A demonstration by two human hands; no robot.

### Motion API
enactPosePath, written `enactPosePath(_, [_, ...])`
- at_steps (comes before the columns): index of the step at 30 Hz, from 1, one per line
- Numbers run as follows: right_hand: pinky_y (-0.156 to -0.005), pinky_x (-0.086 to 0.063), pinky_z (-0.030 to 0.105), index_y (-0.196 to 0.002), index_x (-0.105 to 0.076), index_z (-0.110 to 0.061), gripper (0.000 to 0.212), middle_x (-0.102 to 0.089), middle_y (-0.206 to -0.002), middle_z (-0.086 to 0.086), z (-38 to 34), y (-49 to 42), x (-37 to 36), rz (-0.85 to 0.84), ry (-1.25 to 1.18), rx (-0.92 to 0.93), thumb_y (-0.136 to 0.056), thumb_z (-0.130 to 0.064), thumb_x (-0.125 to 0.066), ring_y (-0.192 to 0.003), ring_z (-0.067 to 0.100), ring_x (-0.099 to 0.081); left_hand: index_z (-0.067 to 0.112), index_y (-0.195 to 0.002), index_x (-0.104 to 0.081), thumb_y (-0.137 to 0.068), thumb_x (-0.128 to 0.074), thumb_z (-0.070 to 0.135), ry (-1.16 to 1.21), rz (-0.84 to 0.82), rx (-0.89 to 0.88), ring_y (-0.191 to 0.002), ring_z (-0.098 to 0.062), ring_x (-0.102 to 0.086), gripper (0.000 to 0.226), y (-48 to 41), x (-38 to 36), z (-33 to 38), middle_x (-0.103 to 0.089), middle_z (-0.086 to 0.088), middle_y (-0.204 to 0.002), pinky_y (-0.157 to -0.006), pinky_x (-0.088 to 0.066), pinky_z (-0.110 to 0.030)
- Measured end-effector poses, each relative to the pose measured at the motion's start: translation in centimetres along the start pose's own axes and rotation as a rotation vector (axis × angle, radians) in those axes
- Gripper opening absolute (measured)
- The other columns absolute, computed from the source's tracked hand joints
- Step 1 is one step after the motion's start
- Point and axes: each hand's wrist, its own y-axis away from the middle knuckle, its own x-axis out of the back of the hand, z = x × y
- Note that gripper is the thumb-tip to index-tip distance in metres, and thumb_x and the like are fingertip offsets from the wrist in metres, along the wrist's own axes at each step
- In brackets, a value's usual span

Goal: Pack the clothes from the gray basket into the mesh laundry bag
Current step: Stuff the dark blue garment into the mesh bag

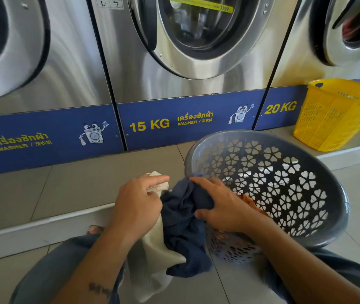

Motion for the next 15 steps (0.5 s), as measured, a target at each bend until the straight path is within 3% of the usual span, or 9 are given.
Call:
enactPosePath(2, [-0.09,-0.056,0.046,-0.124,-0.049,-0.044,0.056,-0.061,-0.121,-0.002,0.5,-0.3,-0.4,0.049,-0.09,0.051,-0.077,-0.022,-0.069,-0.106,0.02,-0.061,0.032,-0.118,-0.068,-0.086,-0.042,-0.005,-0.007,-0.002,0.001,-0.111,-0.049,-0.055,0.056,0.2,0.0,0.1,-0.049,0.0,-0.145,-0.092,-0.049,-0.05])
enactPosePath(4, [-0.081,-0.057,0.044,-0.105,-0.057,-0.04,0.039,-0.064,-0.105,-0.006,0.3,-0.6,0.0,0.166,-0.032,0.047,-0.072,-0.02,-0.062,-0.093,0.017,-0.062,0.032,-0.119,-0.068,-0.087,-0.042,-0.005,0.0,-0.009,-0.003,-0.109,-0.045,-0.058,0.055,0.3,0.0,0.1,-0.047,0.0,-0.146,-0.09,-0.051,-0.048])
enactPosePath(7, [-0.07,-0.058,0.04,-0.091,-0.064,-0.029,0.029,-0.066,-0.087,-0.009,-1.1,0.0,0.4,0.269,-0.022,0.076,-0.071,-0.01,-0.056,-0.078,0.015,-0.063,0.032,-0.121,-0.067,-0.088,-0.042,-0.005,0.049,-0.034,-0.013,-0.073,-0.011,-0.07,0.055,0.2,0.0,-0.2,-0.047,0.001,-0.146,-0.058,-0.056,-0.028])
enactPosePath(8, [-0.064,-0.058,0.035,-0.09,-0.066,-0.028,0.027,-0.067,-0.082,-0.009,-1.8,0.4,0.2,0.274,-0.057,0.086,-0.074,-0.007,-0.058,-0.071,0.013,-0.064,0.033,-0.121,-0.066,-0.087,-0.042,-0.004,0.058,-0.044,-0.014,-0.069,-0.01,-0.069,0.055,0.1,-0.1,-0.2,-0.049,0.001,-0.145,-0.054,-0.054,-0.028])
enactPosePath(10, [-0.056,-0.055,0.023,-0.097,-0.067,-0.026,0.025,-0.069,-0.081,-0.007,-3.2,1.3,-0.8,0.243,-0.125,0.11,-0.08,-0.007,-0.062,-0.066,0.01,-0.065,0.034,-0.121,-0.066,-0.087,-0.043,-0.003,0.071,-0.058,-0.024,-0.081,-0.019,-0.07,0.055,0.0,-0.2,-0.1,-0.055,0.003,-0.139,-0.066,-0.055,-0.035])
enactPosePath(13, [-0.08,-0.056,0.028,-0.11,-0.067,-0.021,0.026,-0.07,-0.103,-0.004,-4.0,1.9,-3.9,0.119,-0.114,0.247,-0.087,-0.013,-0.058,-0.09,0.012,-0.065,0.036,-0.119,-0.067,-0.085,-0.043,-0.004,0.108,-0.044,-0.029,-0.088,-0.024,-0.07,0.058,0.0,0.0,-0.2,-0.059,0.006,-0.134,-0.07,-0.055,-0.036])
enactPosePath(15, [-0.086,-0.053,0.041,-0.103,-0.065,-0.015,0.02,-0.068,-0.106,0.003,-3.7,1.8,-6.3,-0.03,-0.11,0.27,-0.088,-0.01,-0.053,-0.095,0.02,-0.061,0.035,-0.122,-0.066,-0.084,-0.041,-0.005,0.091,-0.042,-0.022,-0.105,-0.021,-0.065,0.061,0.0,0.0,-0.6,-0.055,0.007,-0.139,-0.087,-0.054,-0.036])
